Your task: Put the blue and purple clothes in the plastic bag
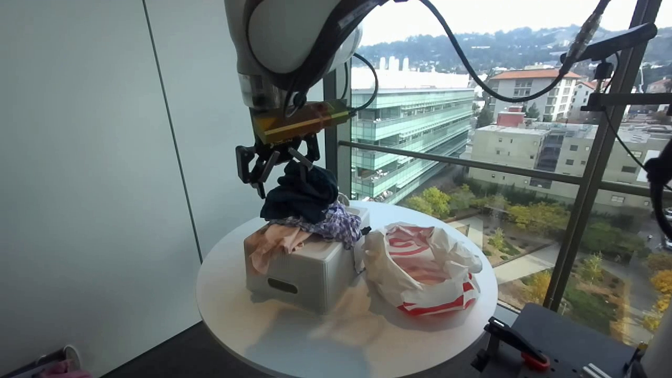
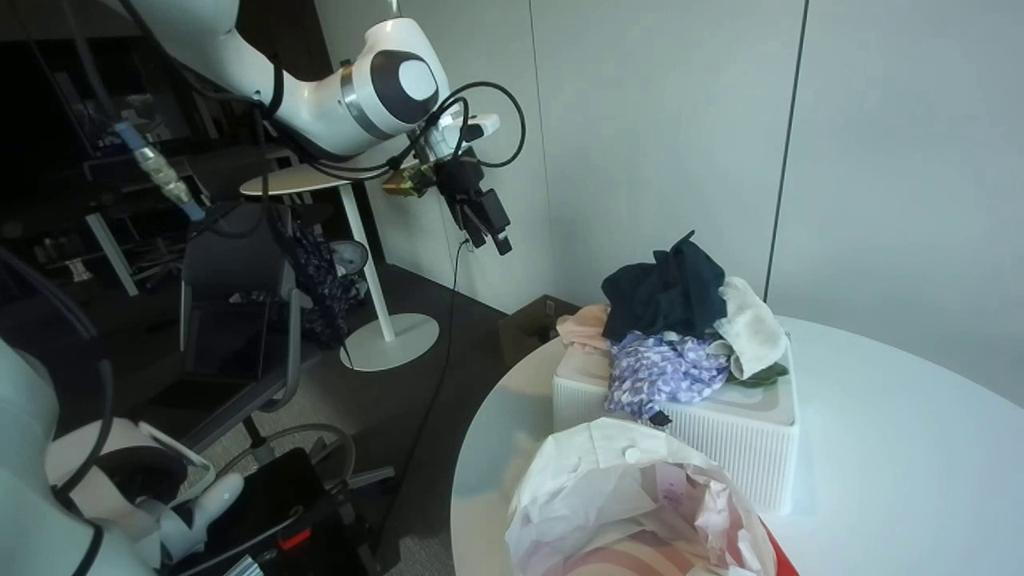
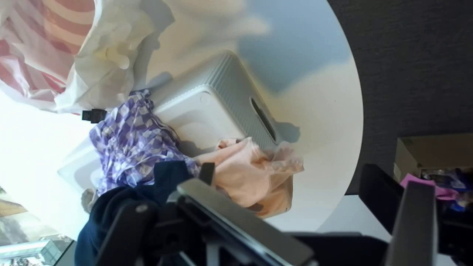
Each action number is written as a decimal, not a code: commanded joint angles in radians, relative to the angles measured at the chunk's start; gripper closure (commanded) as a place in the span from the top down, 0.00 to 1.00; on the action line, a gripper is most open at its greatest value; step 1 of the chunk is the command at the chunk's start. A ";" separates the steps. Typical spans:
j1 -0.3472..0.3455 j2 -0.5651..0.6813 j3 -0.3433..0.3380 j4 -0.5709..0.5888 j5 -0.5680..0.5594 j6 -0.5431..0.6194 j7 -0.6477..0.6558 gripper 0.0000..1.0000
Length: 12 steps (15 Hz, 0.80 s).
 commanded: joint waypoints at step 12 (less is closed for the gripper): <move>0.158 0.465 -0.401 0.438 -0.316 0.167 0.250 1.00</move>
